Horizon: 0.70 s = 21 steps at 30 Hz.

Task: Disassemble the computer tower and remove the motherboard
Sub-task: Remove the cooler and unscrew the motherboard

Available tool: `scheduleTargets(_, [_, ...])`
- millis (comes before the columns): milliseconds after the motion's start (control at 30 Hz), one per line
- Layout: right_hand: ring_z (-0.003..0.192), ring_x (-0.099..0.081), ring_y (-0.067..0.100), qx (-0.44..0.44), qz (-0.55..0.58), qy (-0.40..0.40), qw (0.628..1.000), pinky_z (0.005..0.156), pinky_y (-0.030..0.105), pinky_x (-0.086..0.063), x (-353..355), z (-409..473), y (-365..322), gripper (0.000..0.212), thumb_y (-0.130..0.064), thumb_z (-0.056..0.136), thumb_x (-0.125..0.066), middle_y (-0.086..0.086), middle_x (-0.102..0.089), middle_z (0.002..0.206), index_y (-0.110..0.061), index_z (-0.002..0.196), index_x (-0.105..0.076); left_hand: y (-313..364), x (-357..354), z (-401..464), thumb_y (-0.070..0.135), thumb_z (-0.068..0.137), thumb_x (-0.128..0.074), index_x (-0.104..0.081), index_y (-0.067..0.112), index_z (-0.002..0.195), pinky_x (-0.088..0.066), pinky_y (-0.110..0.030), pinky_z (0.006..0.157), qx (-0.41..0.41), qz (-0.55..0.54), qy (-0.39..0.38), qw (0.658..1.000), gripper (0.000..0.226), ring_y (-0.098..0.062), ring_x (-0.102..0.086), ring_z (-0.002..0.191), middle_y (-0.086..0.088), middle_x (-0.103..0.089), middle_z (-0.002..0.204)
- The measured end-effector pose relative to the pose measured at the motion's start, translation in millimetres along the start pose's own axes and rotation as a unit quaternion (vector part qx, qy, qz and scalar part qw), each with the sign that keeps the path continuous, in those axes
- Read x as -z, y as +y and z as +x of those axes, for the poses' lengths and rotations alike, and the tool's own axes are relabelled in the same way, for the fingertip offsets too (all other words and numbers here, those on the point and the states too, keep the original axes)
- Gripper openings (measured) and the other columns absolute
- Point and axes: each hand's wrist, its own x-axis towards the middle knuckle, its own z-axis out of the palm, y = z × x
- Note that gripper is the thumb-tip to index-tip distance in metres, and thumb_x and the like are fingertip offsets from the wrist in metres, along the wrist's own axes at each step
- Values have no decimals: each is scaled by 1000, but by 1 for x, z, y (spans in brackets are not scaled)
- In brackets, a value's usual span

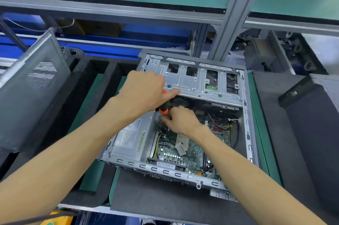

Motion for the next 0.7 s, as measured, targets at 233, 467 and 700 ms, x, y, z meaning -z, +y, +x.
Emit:
scheduleTargets(233, [88,-65,37,-10,22,-7,1000,66,34,-40,-8,5,-3,34,-45,98,-45,9,-58,82,-14,86,-53,-7,9,-5,39,89,-62,-56,29,111,-47,-36,68,-155,-213,-124,956,24,-15,-56,80,8,-51,102])
scheduleTargets(467, [87,-66,39,-9,5,25,1000,67,39,-49,-12,5,-5,42,-42,104,-41,18,-69,94,-5,99,-62,-3,-5,-11,72,88,-38,-49,24,103,-36,-31,60,-90,-78,-7,993,52,-20,-58,79,2,-55,98])
scheduleTargets(700, [90,-64,37,-31,60,-30,997,75,42,-55,-8,3,-8,34,-34,100,-48,18,-67,99,-5,112,-62,-6,-7,-18,51,92,-54,-53,30,114,-41,-31,60,-135,-164,-49,976,30,-16,-54,71,6,-48,104])
